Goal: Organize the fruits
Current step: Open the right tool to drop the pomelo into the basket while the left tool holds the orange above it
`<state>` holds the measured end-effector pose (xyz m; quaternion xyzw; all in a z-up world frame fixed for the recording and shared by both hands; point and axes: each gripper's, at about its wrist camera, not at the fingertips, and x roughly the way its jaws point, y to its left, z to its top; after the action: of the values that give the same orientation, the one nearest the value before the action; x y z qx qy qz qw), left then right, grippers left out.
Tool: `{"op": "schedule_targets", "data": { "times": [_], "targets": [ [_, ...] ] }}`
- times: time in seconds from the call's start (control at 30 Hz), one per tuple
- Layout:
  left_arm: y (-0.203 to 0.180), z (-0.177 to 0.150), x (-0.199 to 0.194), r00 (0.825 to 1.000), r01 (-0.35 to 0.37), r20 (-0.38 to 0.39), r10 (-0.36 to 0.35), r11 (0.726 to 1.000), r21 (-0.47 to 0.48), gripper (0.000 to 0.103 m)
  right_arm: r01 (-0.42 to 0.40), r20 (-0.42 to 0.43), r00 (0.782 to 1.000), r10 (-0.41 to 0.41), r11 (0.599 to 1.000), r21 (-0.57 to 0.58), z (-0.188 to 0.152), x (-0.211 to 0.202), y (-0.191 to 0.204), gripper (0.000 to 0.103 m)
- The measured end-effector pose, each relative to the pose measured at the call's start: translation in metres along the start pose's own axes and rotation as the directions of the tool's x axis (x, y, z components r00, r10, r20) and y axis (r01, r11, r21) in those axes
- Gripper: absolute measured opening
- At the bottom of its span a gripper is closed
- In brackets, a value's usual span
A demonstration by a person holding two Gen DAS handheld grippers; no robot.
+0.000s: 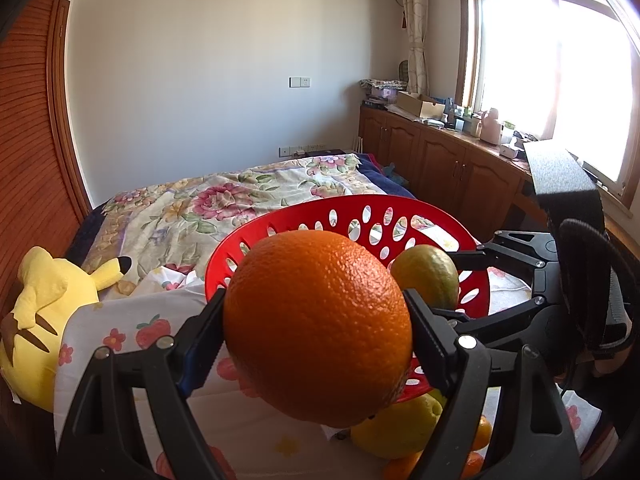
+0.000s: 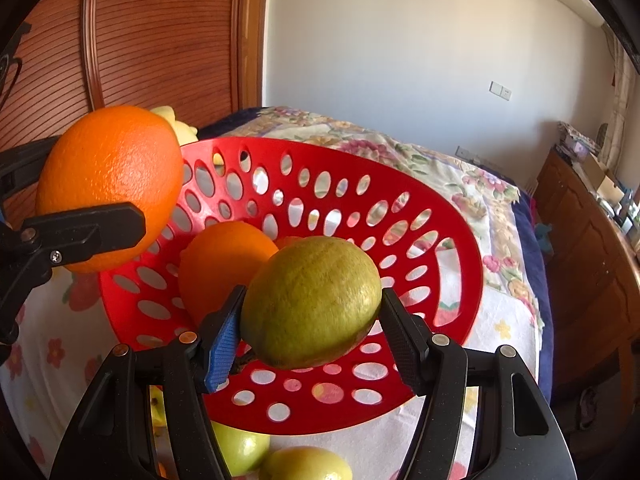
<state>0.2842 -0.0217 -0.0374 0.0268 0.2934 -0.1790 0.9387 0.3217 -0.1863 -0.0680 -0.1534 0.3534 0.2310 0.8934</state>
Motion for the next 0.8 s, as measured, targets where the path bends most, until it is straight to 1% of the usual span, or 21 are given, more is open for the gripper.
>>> {"op": "schedule_targets", "data": {
  "times": [0.27, 0.5, 0.8],
  "targets": [
    [0.002, 0.000, 0.001, 1.000, -0.001, -0.002, 0.001, 1.000, -0.004, 0.083, 0.010, -0.015, 1.000, -0.011, 0.999, -0.035, -0.004, 0.005, 0.009, 0.067],
    [0.002, 0.000, 0.001, 1.000, -0.002, -0.003, 0.002, 1.000, -0.001, 0.083, 0.011, -0.018, 1.000, -0.011, 0.999, -0.033, -0.004, 0.006, 0.011, 0.067],
    [0.008, 0.001, 0.002, 1.000, -0.007, -0.007, 0.007, 1.000, 0.004, 0.083, 0.014, 0.037, 0.999, -0.014, 1.000, 0.011, 0.002, -0.008, 0.006, 0.069]
  ]
}}
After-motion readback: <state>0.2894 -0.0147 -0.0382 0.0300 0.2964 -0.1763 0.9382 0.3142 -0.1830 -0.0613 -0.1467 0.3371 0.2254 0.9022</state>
